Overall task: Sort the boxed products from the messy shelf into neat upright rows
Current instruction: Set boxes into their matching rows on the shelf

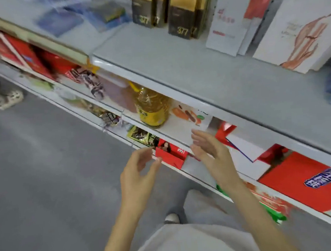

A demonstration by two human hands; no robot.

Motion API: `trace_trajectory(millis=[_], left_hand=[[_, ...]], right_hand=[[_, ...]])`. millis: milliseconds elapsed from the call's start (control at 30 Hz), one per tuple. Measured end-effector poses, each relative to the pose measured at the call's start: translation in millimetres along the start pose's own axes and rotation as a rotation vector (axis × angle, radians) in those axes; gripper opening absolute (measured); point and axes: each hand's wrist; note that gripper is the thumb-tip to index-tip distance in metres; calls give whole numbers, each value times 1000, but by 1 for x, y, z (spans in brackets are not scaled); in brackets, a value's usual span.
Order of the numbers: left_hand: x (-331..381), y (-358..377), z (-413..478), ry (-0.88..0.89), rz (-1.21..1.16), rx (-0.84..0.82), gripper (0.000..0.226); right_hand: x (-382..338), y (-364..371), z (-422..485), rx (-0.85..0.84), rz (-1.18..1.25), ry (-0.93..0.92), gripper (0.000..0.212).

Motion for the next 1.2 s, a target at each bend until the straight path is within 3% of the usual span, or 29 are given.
trace_trajectory(millis=[300, 533, 900, 1200], left_hand=[[-13, -76, 54, -58, -94, 261, 21], [-22, -130, 171, -63, -57, 344, 22], [-16, -219, 371, -9, 4, 370, 24], [-43, -300, 539, 51, 74, 272, 29]], right_hand=[[-31, 93, 89, -245, -71, -83, 31], [-68, 175, 197, -331, 24, -119, 32], [-148, 266, 394, -278, 105, -159, 24], [-156, 350, 523, -34, -85, -44, 27]])
Point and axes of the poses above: each hand's wrist, its own z-axis towards the middle knuckle, its own y-axis out of the palm, x = y × z, and after that the axes turned 5 degrees about -z, right-handed
